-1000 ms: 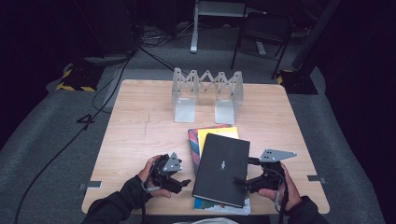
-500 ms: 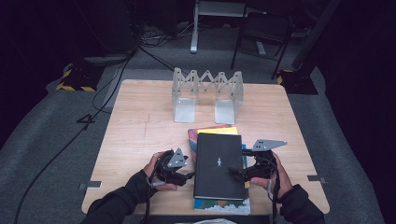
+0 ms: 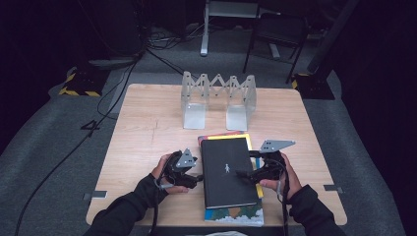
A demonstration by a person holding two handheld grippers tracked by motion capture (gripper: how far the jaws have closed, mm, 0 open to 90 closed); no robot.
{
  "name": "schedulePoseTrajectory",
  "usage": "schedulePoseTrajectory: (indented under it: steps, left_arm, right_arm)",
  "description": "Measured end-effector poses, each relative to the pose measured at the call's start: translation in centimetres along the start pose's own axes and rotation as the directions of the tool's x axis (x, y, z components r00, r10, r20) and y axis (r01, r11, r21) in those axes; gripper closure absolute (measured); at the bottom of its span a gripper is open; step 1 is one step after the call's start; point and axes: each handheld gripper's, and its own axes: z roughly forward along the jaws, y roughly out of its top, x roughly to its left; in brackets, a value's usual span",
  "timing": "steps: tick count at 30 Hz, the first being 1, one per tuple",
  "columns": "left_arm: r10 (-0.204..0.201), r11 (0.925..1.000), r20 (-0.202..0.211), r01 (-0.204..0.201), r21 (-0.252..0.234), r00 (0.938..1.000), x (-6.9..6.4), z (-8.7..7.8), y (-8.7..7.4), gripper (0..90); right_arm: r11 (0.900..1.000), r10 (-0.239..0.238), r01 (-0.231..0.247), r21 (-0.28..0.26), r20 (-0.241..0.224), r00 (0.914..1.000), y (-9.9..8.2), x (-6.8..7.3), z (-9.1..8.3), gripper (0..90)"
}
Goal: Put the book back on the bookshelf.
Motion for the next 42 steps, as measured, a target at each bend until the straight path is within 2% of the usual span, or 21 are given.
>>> schedulePoseTrajectory:
  steps: [2,3,8,14,20,22,23,25,28,31,33,35,39,41,42]
  left_arm:
    - [-0.012,0.9999,-0.011,0.012,-0.002,0.9999,0.2,0.1,-0.1,31.1]
    - [-0.022,0.9998,-0.031,0.022,-0.005,0.9993,0.3,0.1,-0.2,31.5]
    - [-0.047,0.9989,-0.044,0.047,-0.004,0.9979,1.1,0.4,-0.3,32.1]
    - [-0.104,0.9946,-0.098,0.102,-0.019,0.9898,2.8,1.1,-0.3,32.3]
    - [-0.12,0.9925,-0.125,0.116,-0.038,0.9849,4.4,1.7,0.1,32.3]
    - [-0.124,0.9918,-0.129,0.119,-0.045,0.9838,4.9,1.8,0.2,32.3]
    - [-0.145,0.9889,-0.123,0.139,-0.053,0.9818,5.1,1.9,0.3,32.5]
    - [-0.152,0.9875,-0.117,0.146,-0.059,0.9814,5.5,2.0,0.4,32.6]
    - [-0.133,0.9905,-0.127,0.128,-0.052,0.9829,5.9,2.1,0.6,33.2]
    - [-0.152,0.9879,-0.126,0.147,-0.047,0.9803,6.5,2.2,0.6,32.5]
    - [-0.181,0.9829,-0.113,0.176,-0.053,0.977,7.0,2.4,0.6,33.2]
    - [-0.173,0.9845,-0.126,0.168,-0.051,0.9768,7.5,2.6,0.8,33.3]
    - [-0.206,0.9778,-0.127,0.2,-0.064,0.9702,8.5,3.0,0.9,33.2]
    - [-0.199,0.9791,-0.106,0.193,-0.065,0.9743,8.8,3.0,1.0,35.2]
    - [-0.183,0.9817,-0.096,0.177,-0.07,0.9784,8.7,2.8,1.2,36.8]
  right_arm:
    - [0.9998,-0.016,0.016,0.008,-0.006,0.9999,0.4,-0.1,0.3,7.8]
    - [0.9997,-0.019,0.019,0.015,-0.01,0.9998,0.7,-0.2,0.4,8.3]
    - [0.9996,-0.023,0.024,0.015,-0.027,0.9994,1.5,-0.8,1.3,10.3]
    - [0.9996,-0.025,0.026,0.013,-0.028,0.9993,2.4,-1.5,2.1,11.1]
    - [0.999,-0.045,0.045,-0.005,-0.01,0.9989,3.1,-2.3,2.6,11.8]
    - [0.9979,-0.061,0.062,-0.019,0.004,0.9981,3.3,-2.4,2.4,14.1]
    - [0.9969,-0.072,0.073,-0.03,0.007,0.9973,3.4,-2.4,2.2,15.1]
    - [0.9934,-0.098,0.099,-0.058,0.019,0.995,3.6,-2.3,1.7,18.1]
    - [0.99,-0.116,0.118,-0.077,0.029,0.9928,3.9,-2.3,1.2,20.4]
    - [0.9901,-0.119,0.12,-0.073,0.023,0.9927,3.9,-2.4,1.1,21.6]
    - [0.9905,-0.114,0.115,-0.075,0.016,0.9933,3.8,-2.6,1.1,23.2]
    - [0.9898,-0.119,0.12,-0.077,0.014,0.9928,3.8,-2.7,1.1,23.4]
    - [0.9877,-0.128,0.129,-0.089,0.009,0.9917,3.9,-2.7,1.0,24.2]
    - [0.9864,-0.137,0.137,-0.091,0.006,0.9906,4.0,-2.8,0.9,24.6]
    - [0.9859,-0.14,0.14,-0.091,0.005,0.9901,4.0,-2.8,0.9,24.9]
